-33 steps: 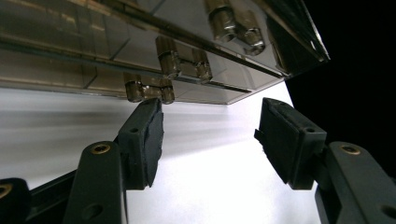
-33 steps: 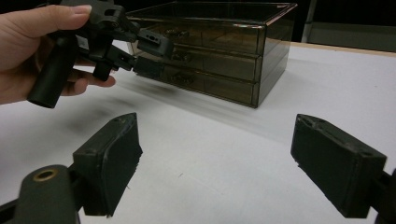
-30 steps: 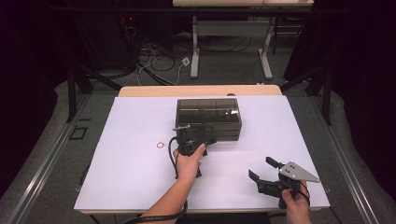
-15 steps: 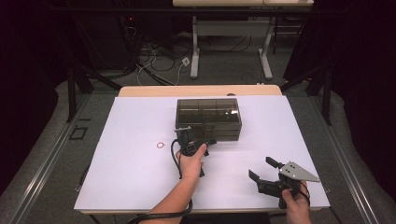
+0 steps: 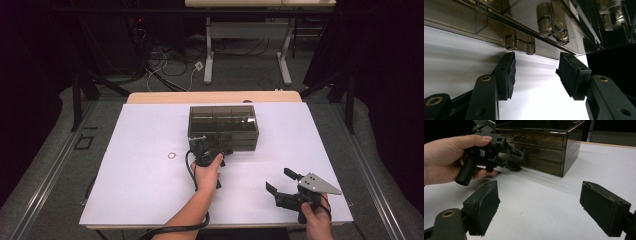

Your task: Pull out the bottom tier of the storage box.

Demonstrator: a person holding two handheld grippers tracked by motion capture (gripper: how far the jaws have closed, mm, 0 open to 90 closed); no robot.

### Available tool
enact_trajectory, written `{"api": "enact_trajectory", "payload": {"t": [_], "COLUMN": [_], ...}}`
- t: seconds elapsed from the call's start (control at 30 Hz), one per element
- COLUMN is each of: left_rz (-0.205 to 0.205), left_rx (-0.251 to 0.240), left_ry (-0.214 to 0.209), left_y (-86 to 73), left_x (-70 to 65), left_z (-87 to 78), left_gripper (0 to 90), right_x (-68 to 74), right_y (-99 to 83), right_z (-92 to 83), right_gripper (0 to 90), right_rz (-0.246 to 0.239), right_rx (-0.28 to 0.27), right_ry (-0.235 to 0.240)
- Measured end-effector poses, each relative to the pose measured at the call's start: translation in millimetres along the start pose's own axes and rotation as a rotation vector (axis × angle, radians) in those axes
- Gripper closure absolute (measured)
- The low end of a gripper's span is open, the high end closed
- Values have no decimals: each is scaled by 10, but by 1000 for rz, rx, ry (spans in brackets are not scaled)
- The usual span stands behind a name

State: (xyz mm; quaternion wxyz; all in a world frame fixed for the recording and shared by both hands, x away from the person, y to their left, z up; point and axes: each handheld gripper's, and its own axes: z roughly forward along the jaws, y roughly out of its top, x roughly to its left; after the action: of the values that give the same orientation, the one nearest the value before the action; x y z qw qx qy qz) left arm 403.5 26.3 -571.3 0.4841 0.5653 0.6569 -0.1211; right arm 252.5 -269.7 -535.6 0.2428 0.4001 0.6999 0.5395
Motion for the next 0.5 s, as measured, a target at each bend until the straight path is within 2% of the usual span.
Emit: {"api": "enact_trajectory", "payload": {"t": [0.5], "left_rz": [-19], "left_rx": [-4], "left_ry": [-13], "left_y": [17], "left_x": [7], "left_z": [62], "left_gripper": [533], "right_x": [-13], "right_y": [-5], "right_z": [10], "right_gripper": [150], "right_rz": [6], "right_rx": [2], "right_ry": [1]}}
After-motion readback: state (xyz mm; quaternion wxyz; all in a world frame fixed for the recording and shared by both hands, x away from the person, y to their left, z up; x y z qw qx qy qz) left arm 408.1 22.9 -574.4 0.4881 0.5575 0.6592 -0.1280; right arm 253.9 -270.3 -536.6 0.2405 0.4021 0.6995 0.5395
